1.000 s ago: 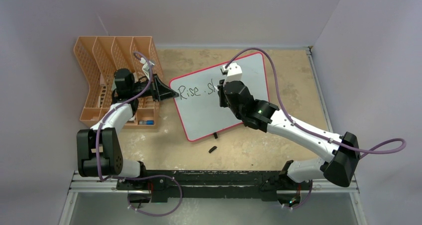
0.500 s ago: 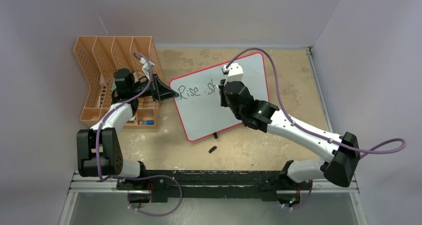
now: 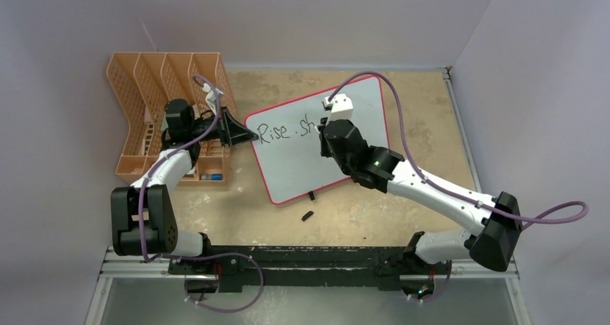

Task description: Write a sentence on the whiteboard

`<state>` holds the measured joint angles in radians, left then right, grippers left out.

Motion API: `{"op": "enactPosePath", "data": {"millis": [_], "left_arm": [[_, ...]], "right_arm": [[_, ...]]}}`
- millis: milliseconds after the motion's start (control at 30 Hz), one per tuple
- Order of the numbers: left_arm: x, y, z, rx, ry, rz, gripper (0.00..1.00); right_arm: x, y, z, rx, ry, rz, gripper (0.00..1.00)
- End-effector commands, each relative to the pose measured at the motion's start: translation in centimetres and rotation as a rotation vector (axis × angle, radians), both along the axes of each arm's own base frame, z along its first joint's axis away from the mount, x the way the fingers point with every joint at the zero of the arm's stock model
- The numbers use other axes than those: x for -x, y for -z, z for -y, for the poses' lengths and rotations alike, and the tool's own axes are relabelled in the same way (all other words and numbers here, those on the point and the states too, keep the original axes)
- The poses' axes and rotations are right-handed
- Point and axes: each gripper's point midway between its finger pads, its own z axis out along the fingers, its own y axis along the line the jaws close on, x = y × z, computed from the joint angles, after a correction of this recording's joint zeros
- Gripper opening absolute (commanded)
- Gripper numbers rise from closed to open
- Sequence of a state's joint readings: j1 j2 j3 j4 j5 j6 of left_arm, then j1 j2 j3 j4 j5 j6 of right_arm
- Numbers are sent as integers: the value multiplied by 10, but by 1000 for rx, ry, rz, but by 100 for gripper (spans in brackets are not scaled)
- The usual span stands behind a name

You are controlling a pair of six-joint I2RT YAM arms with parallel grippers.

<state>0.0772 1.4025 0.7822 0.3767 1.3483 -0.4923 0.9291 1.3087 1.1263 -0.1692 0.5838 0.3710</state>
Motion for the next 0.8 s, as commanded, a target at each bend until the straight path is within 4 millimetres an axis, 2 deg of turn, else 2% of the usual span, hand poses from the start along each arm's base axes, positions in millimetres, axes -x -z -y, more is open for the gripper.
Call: {"op": "enactPosePath", "data": {"millis": [0,500,767], "left_arm": [[0,-11,4,-12,17,66,0],[-1,-10,4,-13,13,65,0],[-1,-10,4,-13,10,64,0]], "right_arm": [[5,2,5,-12,9,-16,0],[7,9,6,-5,10,-40,0],[6,-1,8,-16,20,-17,0]]}}
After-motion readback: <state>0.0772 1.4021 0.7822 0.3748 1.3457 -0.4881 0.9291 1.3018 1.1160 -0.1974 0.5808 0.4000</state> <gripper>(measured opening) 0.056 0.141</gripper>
